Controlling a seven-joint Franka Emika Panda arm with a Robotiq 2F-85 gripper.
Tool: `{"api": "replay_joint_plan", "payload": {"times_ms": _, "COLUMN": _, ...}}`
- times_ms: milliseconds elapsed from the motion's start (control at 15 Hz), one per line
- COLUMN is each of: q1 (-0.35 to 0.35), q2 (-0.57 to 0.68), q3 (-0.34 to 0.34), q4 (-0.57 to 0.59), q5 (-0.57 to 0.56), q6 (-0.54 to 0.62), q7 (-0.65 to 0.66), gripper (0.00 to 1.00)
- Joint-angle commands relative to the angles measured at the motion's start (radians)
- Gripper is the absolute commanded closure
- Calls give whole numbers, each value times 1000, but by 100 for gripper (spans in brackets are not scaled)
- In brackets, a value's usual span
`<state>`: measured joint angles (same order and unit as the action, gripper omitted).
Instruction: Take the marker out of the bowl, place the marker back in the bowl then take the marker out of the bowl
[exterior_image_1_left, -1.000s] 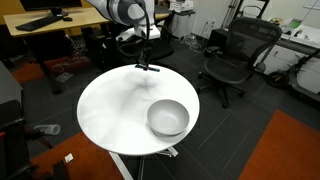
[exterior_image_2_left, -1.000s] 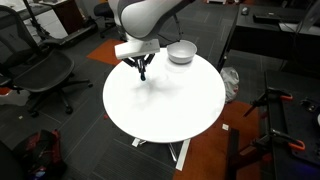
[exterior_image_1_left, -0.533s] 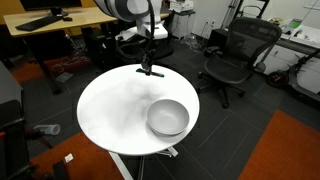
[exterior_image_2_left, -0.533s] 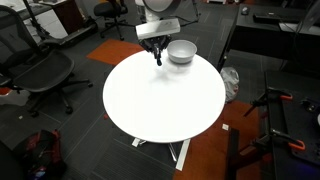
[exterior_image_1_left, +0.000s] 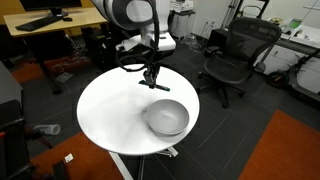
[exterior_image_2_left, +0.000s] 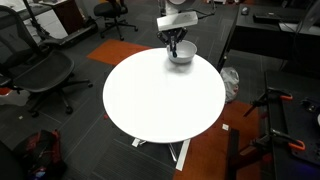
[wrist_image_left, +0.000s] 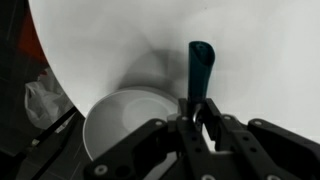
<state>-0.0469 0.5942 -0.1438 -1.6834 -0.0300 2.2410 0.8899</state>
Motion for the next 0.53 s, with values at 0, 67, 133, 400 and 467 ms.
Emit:
{"api": "replay_joint_plan", "payload": {"times_ms": 0, "q1": -14, "q2": -56, "q3": -25, "q4": -79, "q5": 30, "q6": 40, "q7": -24, "gripper": 95}}
{"api": "replay_joint_plan", "payload": {"times_ms": 67, "q1": -18, "q2": -56, "q3": -30, "q4": -83, "q5": 30, "q6": 43, "q7": -20, "gripper": 95}}
{"api": "replay_joint_plan", "payload": {"times_ms": 133, "q1": -25, "q2": -55, "q3": -35, "q4": -83, "q5": 33, "q6": 47, "q7": -23, "gripper": 95}}
{"api": "replay_joint_plan", "payload": {"times_ms": 400, "q1": -43, "q2": -42, "q3": -49, "q4": -79, "q5": 39, "q6": 53, "q7": -21, "gripper": 95}}
{"api": "replay_joint_plan", "payload": {"times_ms": 467, "q1": -50, "q2": -36, "q3": -51, "q4": -74, "q5": 42, "q6": 53, "q7": -20, "gripper": 95}}
